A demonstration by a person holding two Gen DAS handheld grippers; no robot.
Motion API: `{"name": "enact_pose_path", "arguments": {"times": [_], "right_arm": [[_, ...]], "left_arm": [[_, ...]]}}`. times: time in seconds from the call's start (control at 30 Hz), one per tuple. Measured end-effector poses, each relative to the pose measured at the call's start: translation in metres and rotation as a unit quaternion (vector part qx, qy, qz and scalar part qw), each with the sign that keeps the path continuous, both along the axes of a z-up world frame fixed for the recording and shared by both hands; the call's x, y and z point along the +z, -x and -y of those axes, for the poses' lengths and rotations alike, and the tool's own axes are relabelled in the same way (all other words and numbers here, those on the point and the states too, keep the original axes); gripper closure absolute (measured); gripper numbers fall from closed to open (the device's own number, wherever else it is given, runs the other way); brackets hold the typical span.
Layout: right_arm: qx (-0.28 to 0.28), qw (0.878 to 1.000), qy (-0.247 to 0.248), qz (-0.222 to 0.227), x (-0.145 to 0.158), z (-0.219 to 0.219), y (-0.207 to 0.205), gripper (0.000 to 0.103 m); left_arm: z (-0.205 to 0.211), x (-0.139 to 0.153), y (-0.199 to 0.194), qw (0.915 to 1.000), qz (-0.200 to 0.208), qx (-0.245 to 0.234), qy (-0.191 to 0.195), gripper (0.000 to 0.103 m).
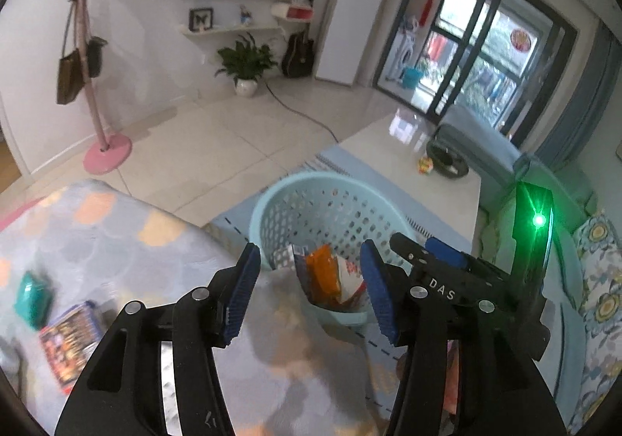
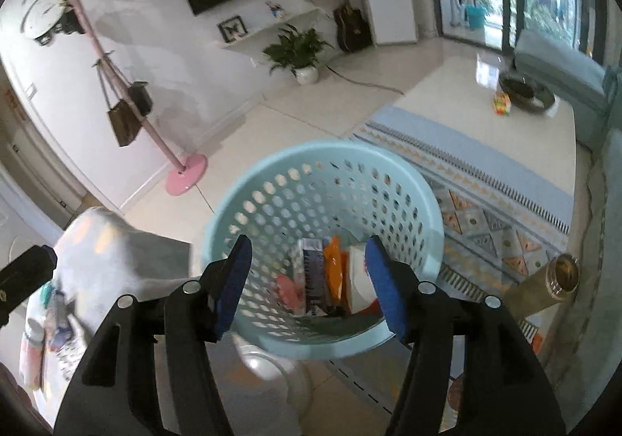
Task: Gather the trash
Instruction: 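Grasp the pink-and-white spray can with the left tool while the right tool grasps the card box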
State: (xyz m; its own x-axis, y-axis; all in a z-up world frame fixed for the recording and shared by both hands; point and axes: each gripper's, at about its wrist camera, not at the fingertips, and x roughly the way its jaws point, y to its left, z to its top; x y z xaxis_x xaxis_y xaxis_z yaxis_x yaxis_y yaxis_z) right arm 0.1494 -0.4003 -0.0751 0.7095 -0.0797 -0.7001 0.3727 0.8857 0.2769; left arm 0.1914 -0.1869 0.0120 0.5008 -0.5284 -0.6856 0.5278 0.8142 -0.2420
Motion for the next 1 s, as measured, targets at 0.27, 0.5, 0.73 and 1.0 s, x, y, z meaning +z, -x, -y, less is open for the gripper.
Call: {"name": "enact_pose_path", "arguments": {"times": [0.27, 0.5, 0.73, 1.0], "right_arm": [[0.065, 0.995, 0.038, 0.059, 0.061, -0.066, 0.024, 0.042], [0.133, 0.987, 0.037, 0.084, 0.086, -0.131, 0.026, 0.040], [0.201, 0.977, 0.040, 0.061, 0.078, -0.197, 0.011, 0.040], [0.262, 0.964, 0.036, 0.024, 0.059, -0.251, -0.023, 0.039]], "left_arm": [[-0.079, 0.042, 0.038, 0.9968, 0.050, 0.056, 0.027, 0.045], [-0.172, 0.054, 0.058, 0.9872, 0.067, 0.140, 0.038, 0.036], [-0.269, 0.036, 0.060, 0.9732, 0.047, 0.225, 0.011, 0.025], [-0.346, -0.009, 0.042, 0.9585, -0.007, 0.282, -0.042, 0.024]]}}
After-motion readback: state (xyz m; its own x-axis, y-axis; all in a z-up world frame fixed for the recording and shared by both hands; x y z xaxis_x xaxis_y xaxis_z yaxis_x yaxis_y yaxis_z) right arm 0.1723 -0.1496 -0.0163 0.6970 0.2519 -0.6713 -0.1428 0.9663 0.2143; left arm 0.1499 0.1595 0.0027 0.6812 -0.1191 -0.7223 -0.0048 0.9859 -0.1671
